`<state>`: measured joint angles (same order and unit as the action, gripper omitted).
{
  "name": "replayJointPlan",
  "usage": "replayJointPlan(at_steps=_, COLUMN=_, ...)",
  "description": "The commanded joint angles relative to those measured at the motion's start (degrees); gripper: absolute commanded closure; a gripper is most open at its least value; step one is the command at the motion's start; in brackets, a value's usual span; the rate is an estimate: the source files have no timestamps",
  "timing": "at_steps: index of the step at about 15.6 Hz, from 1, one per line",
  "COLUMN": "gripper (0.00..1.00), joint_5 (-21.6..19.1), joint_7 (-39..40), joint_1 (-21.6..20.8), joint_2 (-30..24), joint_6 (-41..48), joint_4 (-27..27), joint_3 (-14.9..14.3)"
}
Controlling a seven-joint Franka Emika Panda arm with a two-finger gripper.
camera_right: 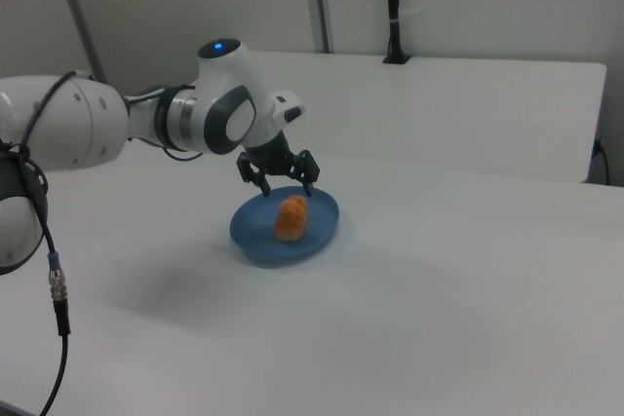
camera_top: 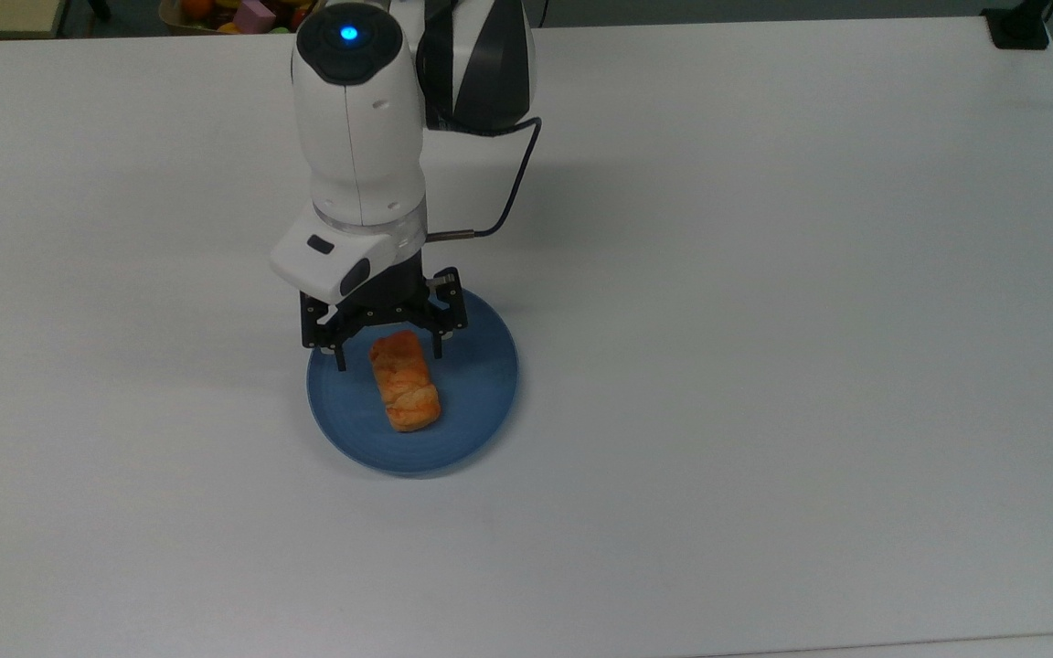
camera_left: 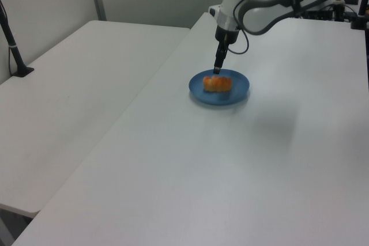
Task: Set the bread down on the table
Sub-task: 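Move the open gripper down over the orange bread roll on the plate, then close the gripper on the bread roll and lift it off the plate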
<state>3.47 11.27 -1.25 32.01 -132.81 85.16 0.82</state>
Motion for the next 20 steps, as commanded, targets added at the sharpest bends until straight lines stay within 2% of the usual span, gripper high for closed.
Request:
replayJointPlan(at_steps=1, gripper=0.0, joint_5=-0.39, joint_7=1.65, joint_1=-0.6, joint_2=1.48, joint_6=-1.75, joint_4=-0.25, joint_3=-0.46)
replayJointPlan(at_steps=9, gripper=0.01, joint_5=0.13, joint_7=1.91, joint_1=-0.78, joint_2=3.06, joint_6=-4.38, joint_4=1.5, joint_3=-0.46)
replayJointPlan(at_steps=17, gripper=0.61, joint_5=0.31, joint_7=3.15, joint_1=-0.78, joint_2=2.97, joint_6=-4.47, joint_4=3.52, joint_3=-0.46)
replayJointPlan(at_steps=19, gripper=0.67, joint_5=0.31, joint_7=3.15, joint_1=-0.78, joint_2=2.71, joint_6=-4.21, joint_4=3.53, joint_3=-0.46)
replayJointPlan(at_steps=20, gripper=0.67, joint_5=0.4, joint_7=3.32, joint_1=-0.78, joint_2=2.54, joint_6=-3.86, joint_4=3.53, joint_3=-0.55)
